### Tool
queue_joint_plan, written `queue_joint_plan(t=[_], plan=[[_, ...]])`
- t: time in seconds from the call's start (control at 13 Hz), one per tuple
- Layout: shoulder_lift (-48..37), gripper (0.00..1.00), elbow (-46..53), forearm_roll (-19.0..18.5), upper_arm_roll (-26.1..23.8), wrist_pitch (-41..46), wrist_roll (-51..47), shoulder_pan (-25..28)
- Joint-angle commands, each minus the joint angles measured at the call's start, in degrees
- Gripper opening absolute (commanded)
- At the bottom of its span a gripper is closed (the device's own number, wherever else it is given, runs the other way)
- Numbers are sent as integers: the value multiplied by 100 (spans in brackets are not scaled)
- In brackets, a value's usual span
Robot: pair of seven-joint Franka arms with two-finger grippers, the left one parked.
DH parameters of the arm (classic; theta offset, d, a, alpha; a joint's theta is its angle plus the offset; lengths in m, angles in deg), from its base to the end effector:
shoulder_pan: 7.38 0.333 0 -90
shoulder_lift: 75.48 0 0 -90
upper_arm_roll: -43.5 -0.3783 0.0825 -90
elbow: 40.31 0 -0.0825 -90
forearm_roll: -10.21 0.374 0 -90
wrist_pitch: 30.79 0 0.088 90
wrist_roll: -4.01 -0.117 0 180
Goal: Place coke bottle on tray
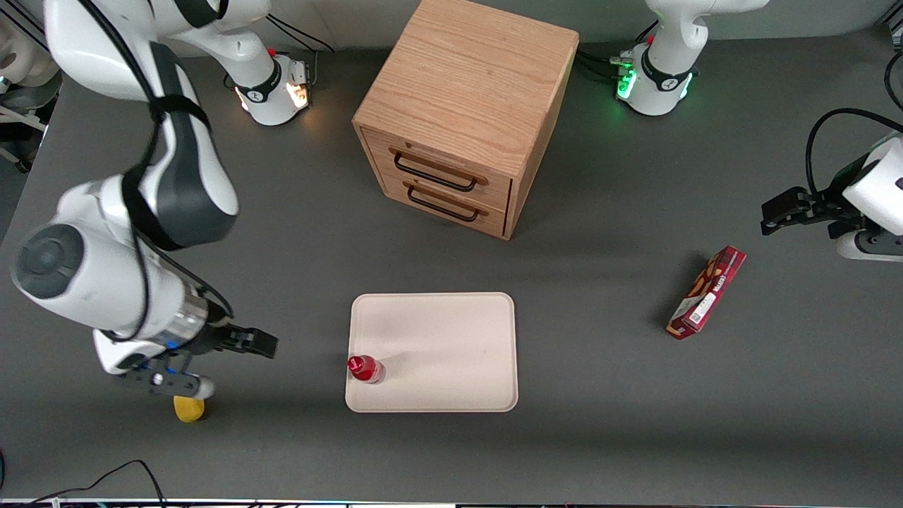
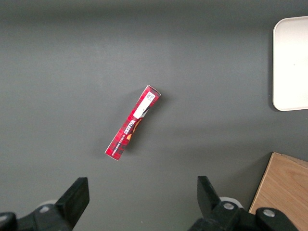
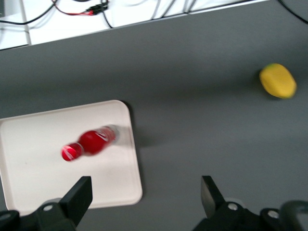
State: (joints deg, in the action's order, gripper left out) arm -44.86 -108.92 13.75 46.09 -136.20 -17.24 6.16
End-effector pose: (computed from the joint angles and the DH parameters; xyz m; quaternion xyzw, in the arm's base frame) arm 0.7296 0.1562 0.5314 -0.9941 0.0924 -0.0468 0.0331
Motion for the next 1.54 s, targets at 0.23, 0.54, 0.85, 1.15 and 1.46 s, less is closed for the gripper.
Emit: queue_joint_plan(t=[0.23, 0.54, 0.85, 1.15, 1.46], plan=[[-2462, 100, -3532, -231, -75, -1444, 104, -158], [-3045, 100, -4002, -240, -83, -1395, 78, -501], [-3194, 100, -3933, -205, -84, -1307, 568, -1090], [-2599, 100, -1890, -240, -75, 384, 675, -1073], [-2482, 100, -1533, -240, -84, 856, 684, -1126]])
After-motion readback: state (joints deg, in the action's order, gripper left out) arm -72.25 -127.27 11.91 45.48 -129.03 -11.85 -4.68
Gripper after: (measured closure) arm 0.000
